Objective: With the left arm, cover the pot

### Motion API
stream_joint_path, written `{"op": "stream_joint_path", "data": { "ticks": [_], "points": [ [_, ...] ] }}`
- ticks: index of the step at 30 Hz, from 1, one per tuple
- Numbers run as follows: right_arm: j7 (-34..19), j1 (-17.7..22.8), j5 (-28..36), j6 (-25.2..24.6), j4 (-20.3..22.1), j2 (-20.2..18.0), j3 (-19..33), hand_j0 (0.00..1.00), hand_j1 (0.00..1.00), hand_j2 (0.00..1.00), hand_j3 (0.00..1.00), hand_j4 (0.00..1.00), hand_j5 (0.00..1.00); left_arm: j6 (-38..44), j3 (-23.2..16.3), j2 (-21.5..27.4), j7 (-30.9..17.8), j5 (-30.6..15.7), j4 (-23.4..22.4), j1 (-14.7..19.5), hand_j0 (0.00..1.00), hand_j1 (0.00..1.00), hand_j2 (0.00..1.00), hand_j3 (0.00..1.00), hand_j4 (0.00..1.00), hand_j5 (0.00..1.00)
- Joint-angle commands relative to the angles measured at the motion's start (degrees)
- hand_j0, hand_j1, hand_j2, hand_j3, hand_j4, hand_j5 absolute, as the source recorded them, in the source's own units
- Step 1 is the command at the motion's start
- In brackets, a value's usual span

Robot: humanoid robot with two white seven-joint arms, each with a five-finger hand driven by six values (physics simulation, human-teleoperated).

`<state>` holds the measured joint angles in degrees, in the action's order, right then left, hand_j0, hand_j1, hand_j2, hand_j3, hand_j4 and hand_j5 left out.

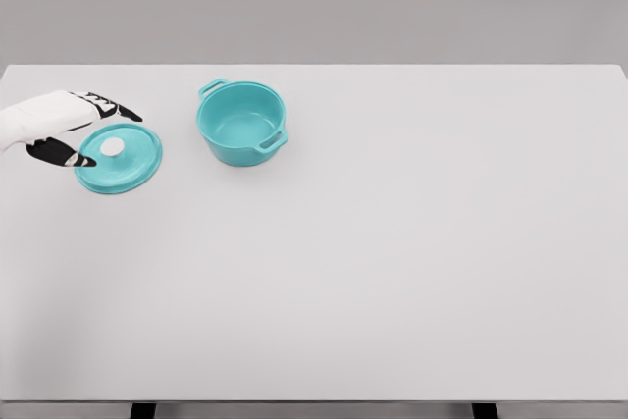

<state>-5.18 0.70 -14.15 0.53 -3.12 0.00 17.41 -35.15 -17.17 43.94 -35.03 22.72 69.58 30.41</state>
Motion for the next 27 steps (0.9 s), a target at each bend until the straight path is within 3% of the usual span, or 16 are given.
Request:
{"op": "stream_joint_path", "data": {
  "ticks": [1, 27],
  "points": [
    [-0.01, 0.0, 0.0, 0.0, 0.05, 0.0, 0.0, 1.0, 1.0, 1.0, 1.0, 1.0, 1.0, 0.15, -0.85, -0.08, 0.03, -0.31, -1.64, 0.0, 0.82, 0.82, 0.82, 0.82, 0.82, 0.82],
    [-0.01, 0.0, 0.0, 0.0, -0.04, 0.0, 0.0, 1.0, 1.0, 1.0, 1.0, 1.0, 1.0, 0.15, -0.94, -3.07, 0.03, 0.57, -8.41, 2.11, 0.74, 0.74, 0.74, 0.74, 0.74, 0.74]
  ]
}}
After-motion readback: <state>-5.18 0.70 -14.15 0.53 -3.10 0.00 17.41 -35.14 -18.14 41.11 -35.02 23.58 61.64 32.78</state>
